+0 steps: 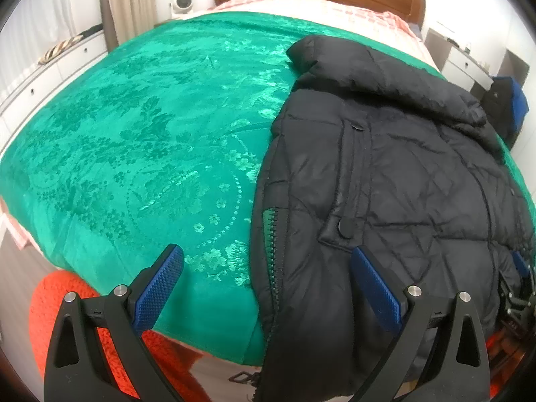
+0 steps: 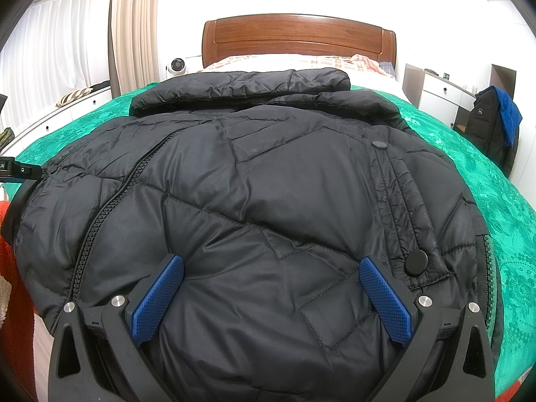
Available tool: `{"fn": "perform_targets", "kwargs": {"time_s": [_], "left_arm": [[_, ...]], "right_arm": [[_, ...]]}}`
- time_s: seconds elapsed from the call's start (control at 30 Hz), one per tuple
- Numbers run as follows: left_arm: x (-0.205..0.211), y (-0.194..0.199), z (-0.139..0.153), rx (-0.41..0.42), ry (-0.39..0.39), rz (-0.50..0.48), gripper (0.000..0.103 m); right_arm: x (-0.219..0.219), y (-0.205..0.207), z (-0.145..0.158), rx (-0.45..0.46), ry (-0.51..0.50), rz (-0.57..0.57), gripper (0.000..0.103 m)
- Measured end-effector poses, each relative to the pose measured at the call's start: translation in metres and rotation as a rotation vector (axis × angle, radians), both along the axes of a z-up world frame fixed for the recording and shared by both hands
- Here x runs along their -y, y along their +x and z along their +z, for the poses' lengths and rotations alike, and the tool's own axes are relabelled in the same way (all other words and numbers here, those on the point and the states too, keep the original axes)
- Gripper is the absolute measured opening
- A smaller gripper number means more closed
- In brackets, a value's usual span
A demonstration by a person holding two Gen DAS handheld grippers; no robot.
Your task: Fold large clothes
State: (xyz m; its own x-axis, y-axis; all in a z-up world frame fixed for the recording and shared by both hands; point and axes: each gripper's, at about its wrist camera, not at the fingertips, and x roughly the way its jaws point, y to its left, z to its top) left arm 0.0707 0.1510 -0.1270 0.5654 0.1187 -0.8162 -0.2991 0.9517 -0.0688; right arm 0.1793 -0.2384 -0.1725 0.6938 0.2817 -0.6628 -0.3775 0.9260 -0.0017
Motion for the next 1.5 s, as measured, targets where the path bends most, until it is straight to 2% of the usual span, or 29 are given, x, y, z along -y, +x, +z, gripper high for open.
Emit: {"fn": "perform_targets", "kwargs": {"time_s": [1.5], "left_arm": [[0.0035, 0.0023, -0.0032, -0.02, 0.012, -0.01, 0.1]], "right_arm": [[0.0002, 0.0002, -0.0004, 0.002, -0.001, 0.0, 0.103]]}}
